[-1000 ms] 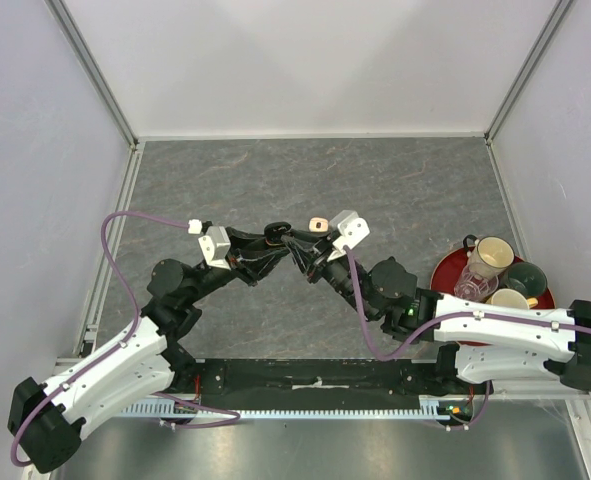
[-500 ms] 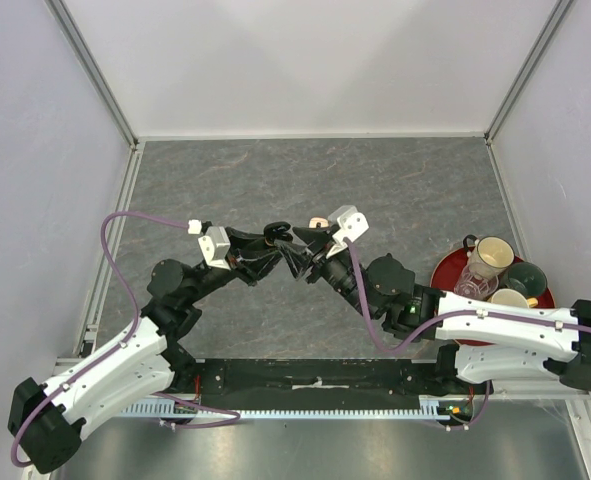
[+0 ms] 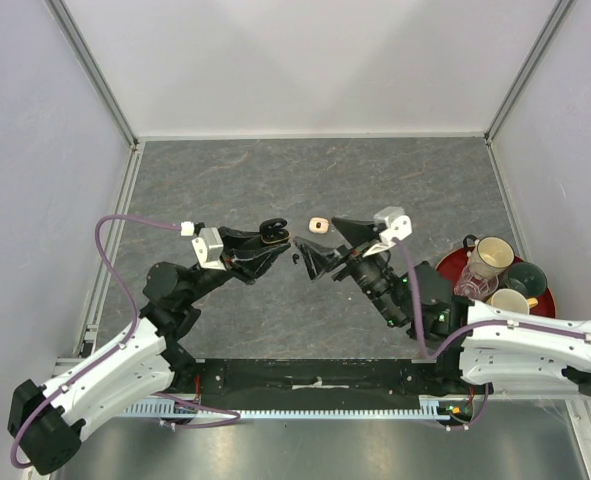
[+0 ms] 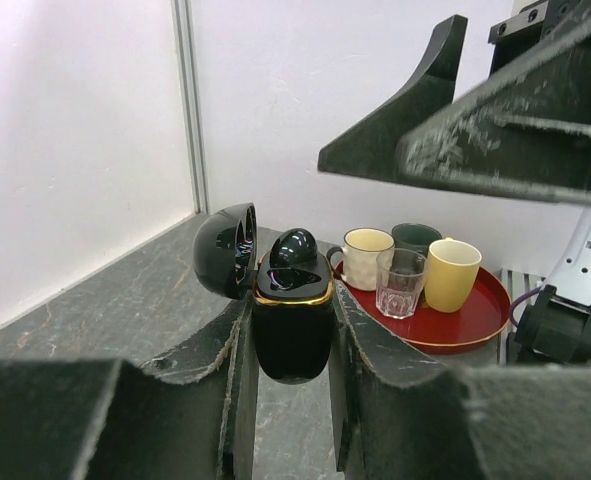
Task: Insert the wireless bluetooth earbuds into the charging case
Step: Place the earbud in the charging case, then pick up the earbud from the center of the board.
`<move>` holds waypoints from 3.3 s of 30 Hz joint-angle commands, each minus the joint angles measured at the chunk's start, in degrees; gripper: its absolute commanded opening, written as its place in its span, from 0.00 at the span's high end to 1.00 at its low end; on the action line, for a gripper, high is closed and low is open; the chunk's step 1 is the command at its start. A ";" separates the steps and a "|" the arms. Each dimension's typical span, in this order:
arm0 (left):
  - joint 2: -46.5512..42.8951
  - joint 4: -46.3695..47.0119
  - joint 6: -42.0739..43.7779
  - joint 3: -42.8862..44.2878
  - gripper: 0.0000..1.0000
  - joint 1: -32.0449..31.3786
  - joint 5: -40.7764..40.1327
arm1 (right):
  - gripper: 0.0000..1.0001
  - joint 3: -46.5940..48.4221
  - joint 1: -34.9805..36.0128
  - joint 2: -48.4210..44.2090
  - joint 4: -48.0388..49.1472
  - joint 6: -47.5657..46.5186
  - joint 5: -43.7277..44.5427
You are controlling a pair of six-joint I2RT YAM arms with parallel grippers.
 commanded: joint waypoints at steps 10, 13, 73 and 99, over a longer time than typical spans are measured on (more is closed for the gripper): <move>-2.65 1.65 1.83 0.50 0.98 0.00 -2.44 | 0.02 4.67 -1.85 -1.18 -10.79 8.52 27.92; -3.87 0.25 2.27 0.76 0.98 0.00 -2.53 | 0.02 9.41 -7.99 1.55 -30.18 25.18 27.53; -18.56 -14.26 7.80 -0.56 0.98 0.00 -8.06 | 0.41 34.38 -26.55 61.14 -44.52 40.75 -21.53; -17.68 -13.64 8.07 -0.56 0.98 0.00 -8.59 | 0.50 34.65 -24.80 63.25 -45.75 41.28 -15.90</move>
